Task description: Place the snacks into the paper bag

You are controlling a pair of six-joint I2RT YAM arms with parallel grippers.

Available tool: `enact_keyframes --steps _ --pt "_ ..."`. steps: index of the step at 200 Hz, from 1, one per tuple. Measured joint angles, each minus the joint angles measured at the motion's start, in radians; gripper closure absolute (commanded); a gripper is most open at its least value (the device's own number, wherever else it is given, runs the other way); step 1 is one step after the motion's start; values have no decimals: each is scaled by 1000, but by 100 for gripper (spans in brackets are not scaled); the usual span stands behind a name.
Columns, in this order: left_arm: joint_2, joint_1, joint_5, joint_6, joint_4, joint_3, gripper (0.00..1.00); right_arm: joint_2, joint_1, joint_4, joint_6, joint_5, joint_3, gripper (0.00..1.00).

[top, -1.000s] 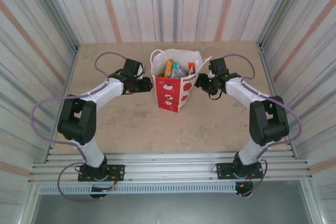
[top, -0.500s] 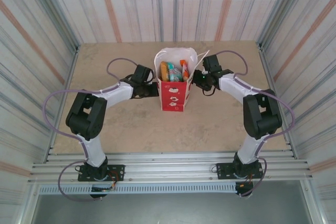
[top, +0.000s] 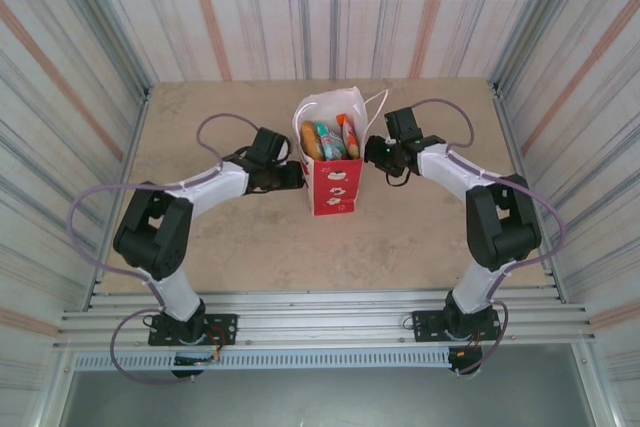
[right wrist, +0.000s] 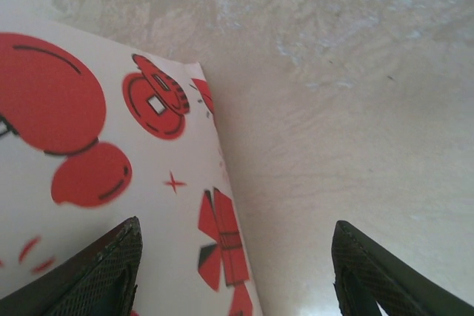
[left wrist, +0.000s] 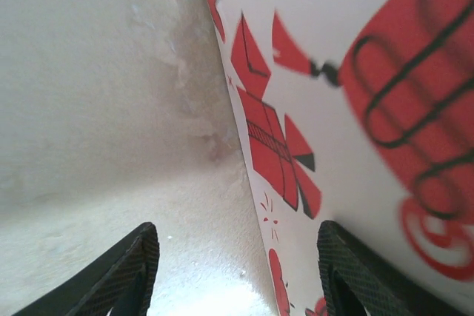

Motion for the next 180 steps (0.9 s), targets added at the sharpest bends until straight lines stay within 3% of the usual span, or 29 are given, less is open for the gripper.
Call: enact_keyframes --steps 39,51,62,82,89,141,180 --pt "-171 60 -95 57 -24 -27 27 -85 -44 -45 -18 2 -21 30" --pt "-223 80 -134 80 -24 -45 19 -119 -62 -53 -29 3 -31 29" --pt "-264 100 -171 97 -21 -63 2 -148 -77 -57 -39 8 -42 27" --pt "-335 140 -248 143 -6 -114 1 -208 -113 -61 -78 26 -72 16" --pt "-359 154 -277 158 5 -138 1 -226 -127 -62 -91 32 -82 0" --pt "-485 198 -470 375 249 -396 1 -365 -248 36 -269 108 -243 1" --pt "-489 285 -478 445 413 -530 1 -413 -310 283 -445 155 -472 1"
